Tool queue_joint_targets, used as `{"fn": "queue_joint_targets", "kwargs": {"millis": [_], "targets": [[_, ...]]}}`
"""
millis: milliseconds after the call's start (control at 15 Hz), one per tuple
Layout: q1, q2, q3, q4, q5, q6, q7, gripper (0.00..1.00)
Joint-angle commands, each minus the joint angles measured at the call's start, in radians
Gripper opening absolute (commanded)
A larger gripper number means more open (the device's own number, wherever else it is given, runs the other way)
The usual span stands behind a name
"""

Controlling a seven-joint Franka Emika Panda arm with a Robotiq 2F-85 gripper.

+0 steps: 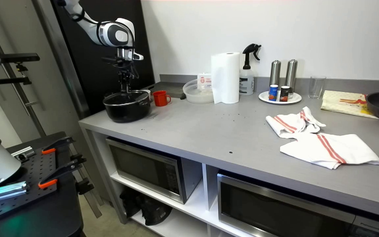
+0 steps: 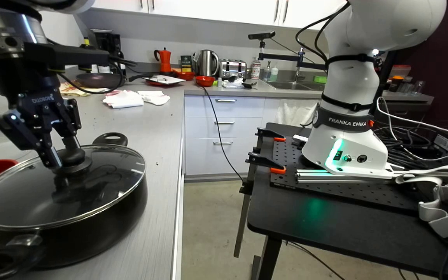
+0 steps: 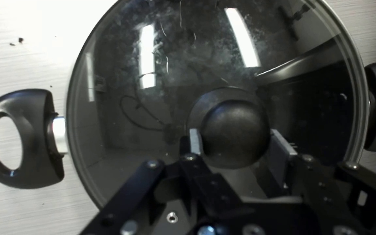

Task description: Remove the glass lid from the top of the black pot.

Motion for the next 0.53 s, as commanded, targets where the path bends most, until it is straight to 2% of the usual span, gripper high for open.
{"fn": "queue_joint_targets", "kwargs": {"millis": [0, 467], "targets": [[0.001, -0.003, -0.005, -0.005, 0.013, 0.001, 0.007, 0.25], [0.003, -0.046, 0.002, -0.01, 0.011, -0.032, 0.002, 0.25]]}}
